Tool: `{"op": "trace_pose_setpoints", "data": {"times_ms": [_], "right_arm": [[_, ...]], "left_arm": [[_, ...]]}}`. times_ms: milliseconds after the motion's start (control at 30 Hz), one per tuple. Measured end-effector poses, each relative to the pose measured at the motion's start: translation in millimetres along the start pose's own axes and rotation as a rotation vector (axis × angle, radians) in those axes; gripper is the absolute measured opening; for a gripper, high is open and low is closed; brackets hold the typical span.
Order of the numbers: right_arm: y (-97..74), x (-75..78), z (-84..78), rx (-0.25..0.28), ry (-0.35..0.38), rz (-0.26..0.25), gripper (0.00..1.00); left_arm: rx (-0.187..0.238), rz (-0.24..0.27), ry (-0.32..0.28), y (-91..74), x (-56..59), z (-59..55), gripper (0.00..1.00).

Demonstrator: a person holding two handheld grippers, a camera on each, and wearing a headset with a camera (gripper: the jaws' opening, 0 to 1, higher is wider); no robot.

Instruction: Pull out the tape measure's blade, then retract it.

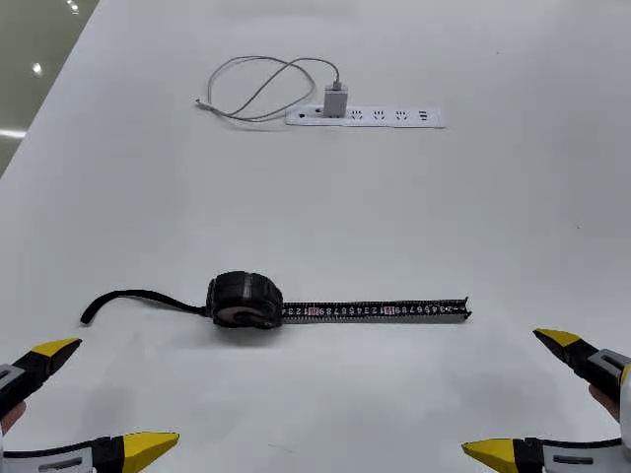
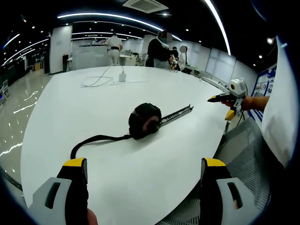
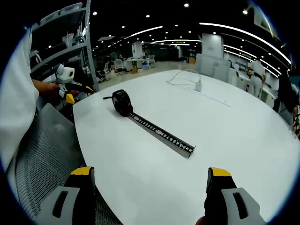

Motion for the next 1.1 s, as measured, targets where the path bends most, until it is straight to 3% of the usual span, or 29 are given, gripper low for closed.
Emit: {"op": "trace_pose_setpoints", "data": {"times_ms": [300, 1100], "right_arm": [[0.8, 0.0, 1.2, -0.001, -0.003, 0.006, 0.98], [7.9, 3.9, 6.5, 0.013, -0.010, 0.017, 0.97]], "left_arm": [[0.007, -0.002, -0.006, 1.3, 1.2, 1.2, 0.99], [0.017, 0.000, -0.048, 32.5, 20.0, 12.4, 0.98]]}}
Point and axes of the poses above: the centre of the closed fingertips' face, and the gripper's own axes: y roughly forward along the fingers, x roughly to its right, z roughly out of its top, the point moved 4 cm from there along -y, roughly backward along the fingers, and after that the axes turned 15 degrees about -y, right-handed, at the moved point
